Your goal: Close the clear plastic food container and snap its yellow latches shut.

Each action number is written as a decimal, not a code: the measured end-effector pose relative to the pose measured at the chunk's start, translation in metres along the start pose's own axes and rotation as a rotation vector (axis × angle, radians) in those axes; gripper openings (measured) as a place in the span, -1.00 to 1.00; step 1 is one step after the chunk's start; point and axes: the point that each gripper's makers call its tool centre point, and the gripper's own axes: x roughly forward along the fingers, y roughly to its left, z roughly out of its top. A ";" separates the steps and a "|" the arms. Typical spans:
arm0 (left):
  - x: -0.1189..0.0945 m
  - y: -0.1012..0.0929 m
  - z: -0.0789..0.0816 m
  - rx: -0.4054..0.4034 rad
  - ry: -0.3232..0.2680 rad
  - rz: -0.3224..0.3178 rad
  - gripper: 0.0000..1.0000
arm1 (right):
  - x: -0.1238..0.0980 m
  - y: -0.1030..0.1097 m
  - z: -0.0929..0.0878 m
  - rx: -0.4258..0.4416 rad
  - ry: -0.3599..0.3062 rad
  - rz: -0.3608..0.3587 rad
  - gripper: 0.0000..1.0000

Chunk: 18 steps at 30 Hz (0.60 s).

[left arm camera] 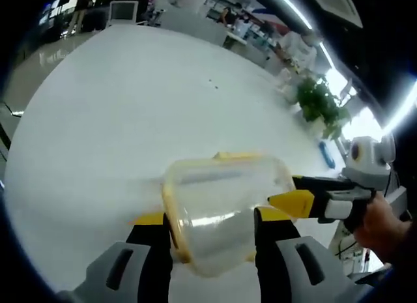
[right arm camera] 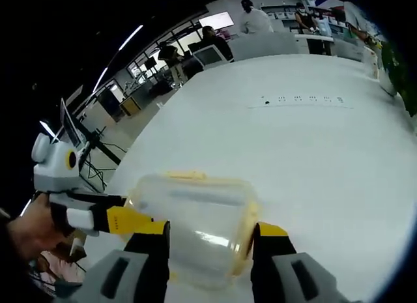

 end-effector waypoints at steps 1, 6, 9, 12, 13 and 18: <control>0.000 0.000 0.001 0.002 -0.001 -0.001 -0.04 | 0.000 0.000 0.000 0.001 -0.001 0.001 -0.04; 0.004 0.003 0.008 0.009 -0.009 -0.003 -0.04 | 0.005 -0.002 0.007 0.003 -0.013 0.005 -0.04; 0.006 0.004 0.013 0.016 -0.009 -0.008 -0.04 | 0.008 -0.004 0.011 0.006 -0.017 0.005 -0.04; 0.010 0.006 0.020 0.021 -0.006 -0.013 -0.04 | 0.011 -0.005 0.016 0.009 -0.020 0.005 -0.04; 0.011 0.007 0.023 0.025 -0.007 -0.015 -0.04 | 0.012 -0.006 0.019 0.009 -0.024 0.004 -0.04; 0.017 0.011 0.035 0.033 -0.013 -0.017 -0.04 | 0.019 -0.009 0.029 0.016 -0.040 0.005 -0.04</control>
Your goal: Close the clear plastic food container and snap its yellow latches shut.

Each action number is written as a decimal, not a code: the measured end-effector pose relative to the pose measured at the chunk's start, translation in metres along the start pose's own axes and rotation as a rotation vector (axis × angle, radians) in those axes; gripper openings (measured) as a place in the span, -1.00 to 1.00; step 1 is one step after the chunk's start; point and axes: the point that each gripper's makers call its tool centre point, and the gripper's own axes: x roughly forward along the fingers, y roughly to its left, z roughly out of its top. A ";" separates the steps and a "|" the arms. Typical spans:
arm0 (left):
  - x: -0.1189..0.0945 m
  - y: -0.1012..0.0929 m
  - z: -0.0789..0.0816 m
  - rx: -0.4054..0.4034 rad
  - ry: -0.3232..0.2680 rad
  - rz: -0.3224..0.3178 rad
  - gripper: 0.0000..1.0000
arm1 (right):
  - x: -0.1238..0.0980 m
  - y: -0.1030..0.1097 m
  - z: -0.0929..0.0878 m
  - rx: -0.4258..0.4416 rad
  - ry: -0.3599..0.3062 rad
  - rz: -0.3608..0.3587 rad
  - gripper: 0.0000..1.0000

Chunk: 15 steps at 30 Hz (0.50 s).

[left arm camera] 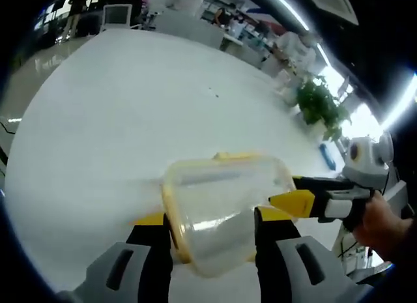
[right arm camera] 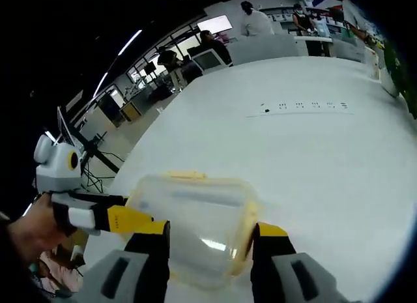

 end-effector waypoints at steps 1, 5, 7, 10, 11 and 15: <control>0.001 0.001 0.002 -0.001 -0.002 0.000 -0.04 | 0.001 -0.001 0.002 0.002 -0.005 0.000 -0.04; 0.005 0.005 0.011 -0.002 -0.014 -0.002 -0.03 | 0.007 -0.002 0.010 0.003 -0.022 -0.002 -0.04; 0.008 0.008 0.017 -0.004 -0.020 -0.003 -0.03 | 0.010 -0.003 0.015 0.007 -0.034 -0.003 -0.04; 0.012 0.011 0.027 -0.005 -0.036 -0.001 -0.02 | 0.016 -0.004 0.021 0.017 -0.048 -0.006 -0.04; 0.013 0.013 0.030 -0.003 -0.039 0.000 -0.02 | 0.018 -0.005 0.023 0.023 -0.049 -0.006 -0.05; 0.017 0.018 0.040 -0.002 -0.054 0.003 0.00 | 0.020 -0.006 0.027 0.039 -0.047 0.004 -0.08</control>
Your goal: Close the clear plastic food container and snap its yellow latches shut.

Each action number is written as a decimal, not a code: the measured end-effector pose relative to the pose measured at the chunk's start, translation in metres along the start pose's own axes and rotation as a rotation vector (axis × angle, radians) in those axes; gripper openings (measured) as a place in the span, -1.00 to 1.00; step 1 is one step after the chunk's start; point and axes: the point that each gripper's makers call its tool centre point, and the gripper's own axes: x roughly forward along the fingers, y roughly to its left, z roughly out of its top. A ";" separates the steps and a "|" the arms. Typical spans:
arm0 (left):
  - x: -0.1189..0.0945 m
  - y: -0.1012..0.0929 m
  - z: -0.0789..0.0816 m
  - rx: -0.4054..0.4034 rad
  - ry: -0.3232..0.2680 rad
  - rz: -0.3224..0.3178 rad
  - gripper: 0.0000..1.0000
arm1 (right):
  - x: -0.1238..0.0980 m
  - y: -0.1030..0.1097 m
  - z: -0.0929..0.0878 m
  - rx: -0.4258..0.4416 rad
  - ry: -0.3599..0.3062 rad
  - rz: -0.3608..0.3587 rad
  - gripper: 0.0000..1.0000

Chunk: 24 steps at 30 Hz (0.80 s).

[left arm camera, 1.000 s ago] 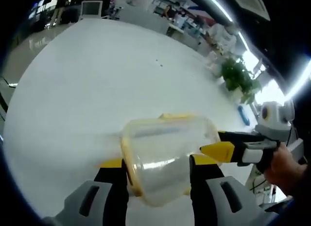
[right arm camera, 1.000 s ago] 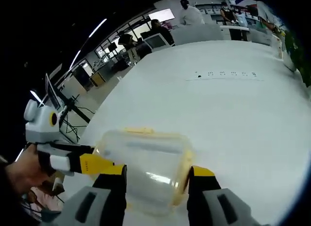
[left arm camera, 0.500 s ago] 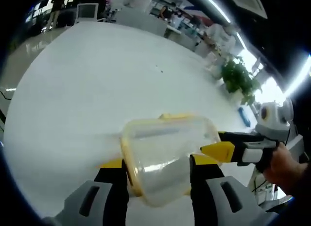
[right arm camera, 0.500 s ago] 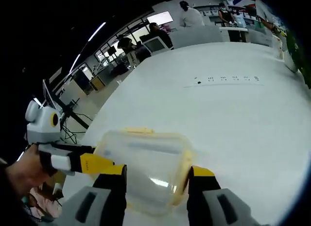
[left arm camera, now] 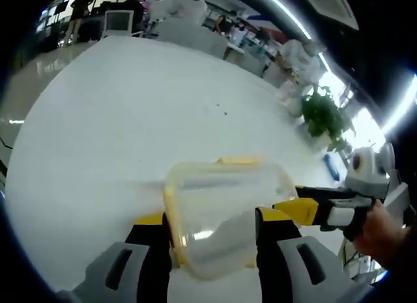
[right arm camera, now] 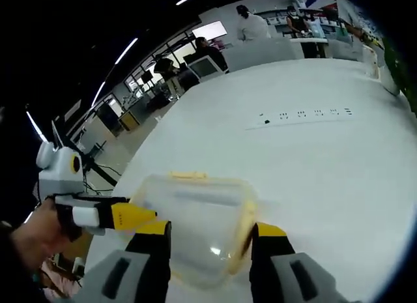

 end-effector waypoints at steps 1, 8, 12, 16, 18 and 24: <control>0.000 -0.001 0.000 0.002 0.004 0.002 0.00 | 0.000 0.000 0.000 0.000 -0.001 0.000 -0.08; -0.001 -0.001 -0.002 -0.011 0.001 0.009 0.01 | 0.000 0.001 0.000 -0.002 -0.009 0.000 -0.06; -0.002 0.000 -0.002 -0.011 0.001 0.011 0.02 | 0.001 0.001 0.001 -0.003 -0.016 -0.003 -0.04; -0.002 0.001 -0.001 -0.012 -0.004 0.001 0.04 | 0.002 0.000 0.001 0.025 -0.005 0.013 -0.02; -0.002 0.001 0.000 0.006 -0.013 -0.004 0.05 | 0.001 0.001 -0.001 0.054 0.010 0.017 -0.02; -0.012 0.004 0.020 -0.007 -0.125 -0.007 0.21 | -0.005 0.000 0.006 0.072 -0.024 0.002 0.20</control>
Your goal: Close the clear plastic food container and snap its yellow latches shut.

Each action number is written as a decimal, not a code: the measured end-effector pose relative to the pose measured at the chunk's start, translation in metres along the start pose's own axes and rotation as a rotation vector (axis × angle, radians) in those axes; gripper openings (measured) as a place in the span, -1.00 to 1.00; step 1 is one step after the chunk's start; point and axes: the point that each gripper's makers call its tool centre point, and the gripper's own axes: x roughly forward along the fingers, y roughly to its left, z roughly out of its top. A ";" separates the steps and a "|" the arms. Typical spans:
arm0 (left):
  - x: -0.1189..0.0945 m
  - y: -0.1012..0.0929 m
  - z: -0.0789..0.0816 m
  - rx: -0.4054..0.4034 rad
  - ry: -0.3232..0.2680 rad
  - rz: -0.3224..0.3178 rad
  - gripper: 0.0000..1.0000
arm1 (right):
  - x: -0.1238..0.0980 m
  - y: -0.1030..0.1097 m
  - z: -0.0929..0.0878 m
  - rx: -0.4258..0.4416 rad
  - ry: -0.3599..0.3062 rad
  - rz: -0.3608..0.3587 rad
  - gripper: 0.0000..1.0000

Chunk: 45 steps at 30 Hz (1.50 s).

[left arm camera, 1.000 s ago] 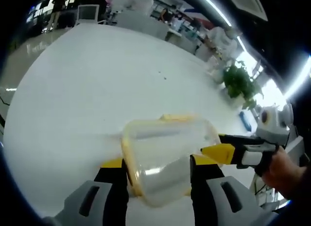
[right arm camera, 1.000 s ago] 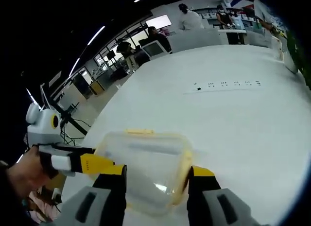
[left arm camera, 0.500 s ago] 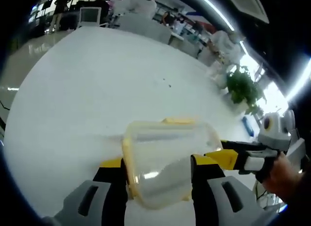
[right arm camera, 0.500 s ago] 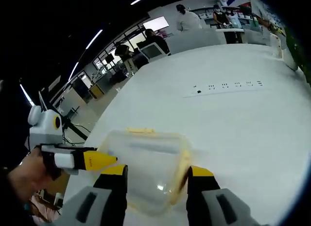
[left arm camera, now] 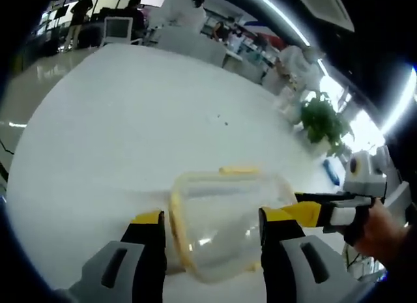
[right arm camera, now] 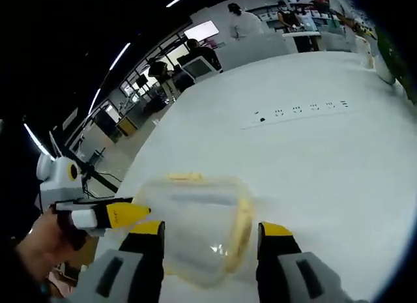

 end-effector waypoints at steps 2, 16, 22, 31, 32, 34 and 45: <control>-0.005 0.002 0.002 -0.007 -0.012 0.007 0.36 | -0.002 0.000 0.005 0.006 -0.021 -0.001 0.34; -0.019 0.006 -0.010 -0.082 0.016 0.023 0.92 | -0.013 -0.005 0.000 0.030 -0.011 -0.046 0.99; -0.032 -0.003 -0.008 -0.064 0.008 0.023 0.98 | -0.026 -0.002 0.001 0.008 -0.012 -0.048 0.99; -0.051 -0.011 -0.013 -0.053 0.017 0.023 0.98 | -0.053 0.005 0.005 -0.025 -0.035 -0.066 0.99; -0.053 -0.012 -0.012 -0.057 0.014 0.019 0.98 | -0.059 0.007 0.006 -0.033 -0.041 -0.067 0.99; -0.060 -0.017 -0.011 -0.051 0.008 0.019 0.98 | -0.068 0.011 0.007 -0.040 -0.051 -0.063 0.99; -0.119 -0.035 -0.010 0.039 -0.035 0.063 0.98 | -0.132 0.027 0.006 -0.122 -0.103 -0.045 0.99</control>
